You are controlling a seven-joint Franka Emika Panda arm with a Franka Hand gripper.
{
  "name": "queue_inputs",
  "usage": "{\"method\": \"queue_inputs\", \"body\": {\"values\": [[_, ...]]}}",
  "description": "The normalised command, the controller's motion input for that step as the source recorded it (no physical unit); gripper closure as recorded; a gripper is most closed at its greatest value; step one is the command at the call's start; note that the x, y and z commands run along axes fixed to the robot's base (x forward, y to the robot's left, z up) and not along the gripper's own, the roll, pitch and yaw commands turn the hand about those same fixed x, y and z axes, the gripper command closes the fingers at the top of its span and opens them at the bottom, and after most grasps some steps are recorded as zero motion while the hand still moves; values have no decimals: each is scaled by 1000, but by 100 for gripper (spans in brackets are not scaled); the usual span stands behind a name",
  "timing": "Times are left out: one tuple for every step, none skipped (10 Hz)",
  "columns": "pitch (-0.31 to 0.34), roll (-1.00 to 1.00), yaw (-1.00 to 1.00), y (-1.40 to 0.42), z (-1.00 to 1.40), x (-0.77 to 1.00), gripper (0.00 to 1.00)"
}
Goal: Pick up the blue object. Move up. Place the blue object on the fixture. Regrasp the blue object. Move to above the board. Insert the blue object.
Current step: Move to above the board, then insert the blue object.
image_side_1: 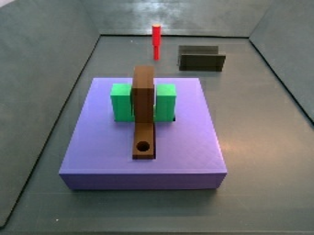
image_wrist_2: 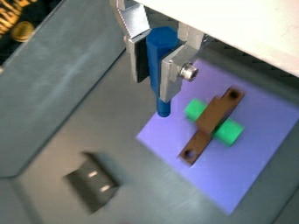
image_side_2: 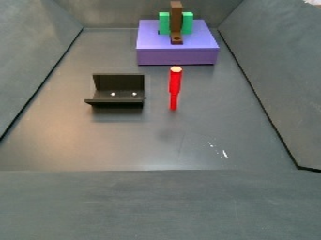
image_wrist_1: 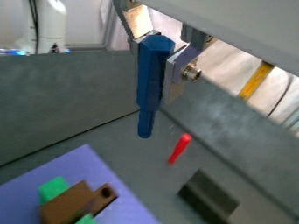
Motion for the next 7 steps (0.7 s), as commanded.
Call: {"method": "queue_inputs", "body": {"values": [[204, -1000, -64, -67, 27, -96, 100], [188, -1000, -56, -24, -3, -82, 100], [158, -970, -37, 14, 7, -60, 100], [89, -733, -23, 22, 0, -60, 100], [29, -444, -10, 14, -2, -51, 100], [4, -274, -3, 12, -3, -40, 100], [-11, 23, 0, -137, -123, -26, 100]]}}
